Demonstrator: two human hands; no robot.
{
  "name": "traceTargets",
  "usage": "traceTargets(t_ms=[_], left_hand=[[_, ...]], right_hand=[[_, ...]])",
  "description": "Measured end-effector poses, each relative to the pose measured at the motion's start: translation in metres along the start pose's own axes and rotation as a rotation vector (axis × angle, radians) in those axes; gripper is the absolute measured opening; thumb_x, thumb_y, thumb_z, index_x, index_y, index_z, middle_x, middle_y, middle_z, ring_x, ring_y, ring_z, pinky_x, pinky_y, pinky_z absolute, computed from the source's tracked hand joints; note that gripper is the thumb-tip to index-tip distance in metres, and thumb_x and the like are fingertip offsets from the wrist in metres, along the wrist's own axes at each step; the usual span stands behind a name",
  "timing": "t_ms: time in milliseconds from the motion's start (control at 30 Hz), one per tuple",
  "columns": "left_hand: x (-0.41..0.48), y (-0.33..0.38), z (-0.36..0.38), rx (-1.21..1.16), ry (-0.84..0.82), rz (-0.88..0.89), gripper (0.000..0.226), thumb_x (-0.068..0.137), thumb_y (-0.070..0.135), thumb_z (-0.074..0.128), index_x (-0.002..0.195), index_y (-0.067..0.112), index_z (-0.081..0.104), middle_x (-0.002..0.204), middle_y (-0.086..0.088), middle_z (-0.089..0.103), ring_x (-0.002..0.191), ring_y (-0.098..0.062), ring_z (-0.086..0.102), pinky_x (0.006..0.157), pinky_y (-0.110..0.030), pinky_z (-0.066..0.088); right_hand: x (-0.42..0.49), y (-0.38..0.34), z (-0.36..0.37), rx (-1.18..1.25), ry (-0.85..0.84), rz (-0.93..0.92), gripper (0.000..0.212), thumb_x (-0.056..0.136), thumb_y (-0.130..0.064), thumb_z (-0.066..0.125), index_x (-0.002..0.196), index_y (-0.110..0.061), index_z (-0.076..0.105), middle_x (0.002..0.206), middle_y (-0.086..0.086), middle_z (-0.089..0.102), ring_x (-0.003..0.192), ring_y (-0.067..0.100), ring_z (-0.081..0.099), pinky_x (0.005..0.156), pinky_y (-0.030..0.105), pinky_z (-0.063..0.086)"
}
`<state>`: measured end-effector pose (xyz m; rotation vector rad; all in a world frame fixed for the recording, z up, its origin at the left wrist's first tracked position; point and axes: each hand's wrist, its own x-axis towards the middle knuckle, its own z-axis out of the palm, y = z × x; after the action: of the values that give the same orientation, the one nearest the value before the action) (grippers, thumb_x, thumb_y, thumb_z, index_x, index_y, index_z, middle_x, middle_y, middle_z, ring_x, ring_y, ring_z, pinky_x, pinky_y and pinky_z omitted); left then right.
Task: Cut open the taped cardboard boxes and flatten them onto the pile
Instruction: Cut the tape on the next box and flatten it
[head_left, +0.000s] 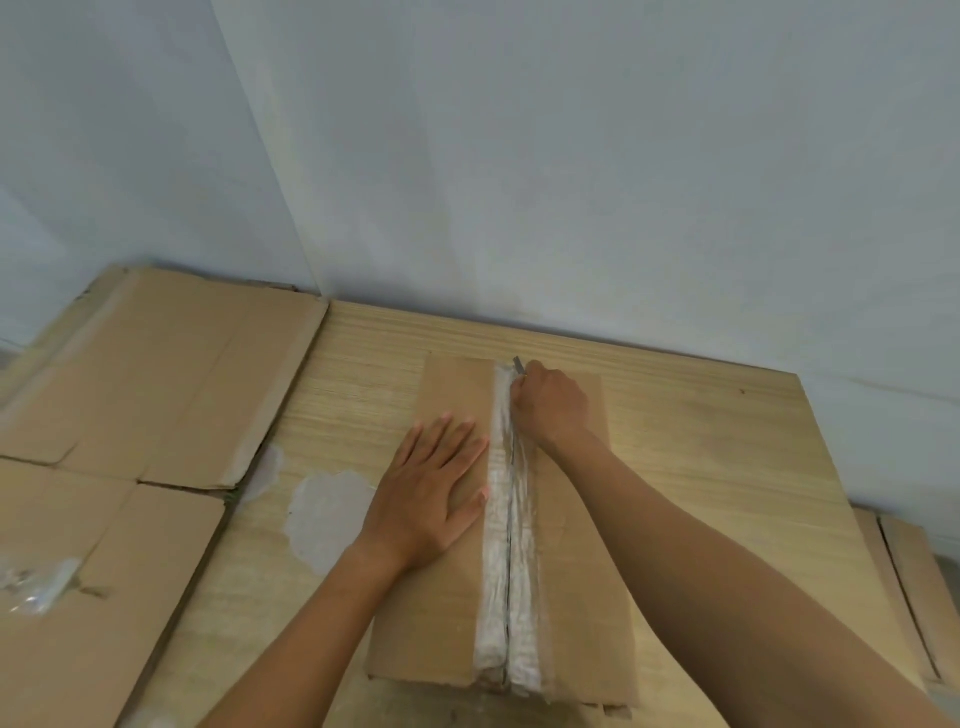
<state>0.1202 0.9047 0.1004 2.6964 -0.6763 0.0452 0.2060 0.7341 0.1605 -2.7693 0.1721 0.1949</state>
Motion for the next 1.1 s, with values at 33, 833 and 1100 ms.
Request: traceTargets(t_ms=[33,833,1100], left_hand=[[0.000,0.000,0.000,-0.003,0.002,-0.001,0.064,0.096,0.057,0.022,0.151,0.026,0.025,0.159,0.007,0.013,0.148,-0.010,-0.003,0.119,-0.040,0.002],[0.002,-0.003,0.004,-0.021,0.023,0.000,0.068,0.093,0.057,0.012,0.150,0.024,0.030,0.159,0.002,0.018,0.149,-0.018,0.001,0.119,-0.039,-0.005],[0.002,-0.003,0.002,-0.025,0.025,0.001,0.070,0.092,0.056,0.009,0.148,0.022,0.034,0.158,-0.001,0.022,0.148,-0.021,0.005,0.120,-0.040,-0.005]], right_hand=[[0.001,-0.001,0.000,-0.007,-0.004,0.001,0.032,0.099,-0.023,0.031,0.116,-0.007,0.052,0.108,0.012,0.062,0.095,0.029,0.057,0.068,0.030,0.034],[-0.018,-0.038,-0.002,-0.231,-0.104,0.188,0.024,0.093,-0.008,0.043,0.110,-0.006,0.059,0.108,0.010,0.060,0.101,0.027,0.057,0.072,0.030,0.038],[-0.033,-0.037,0.010,-0.136,-0.195,0.263,0.029,0.093,-0.017,0.048,0.064,-0.014,0.042,0.069,0.001,0.046,0.072,0.022,0.051,0.061,0.030,0.038]])
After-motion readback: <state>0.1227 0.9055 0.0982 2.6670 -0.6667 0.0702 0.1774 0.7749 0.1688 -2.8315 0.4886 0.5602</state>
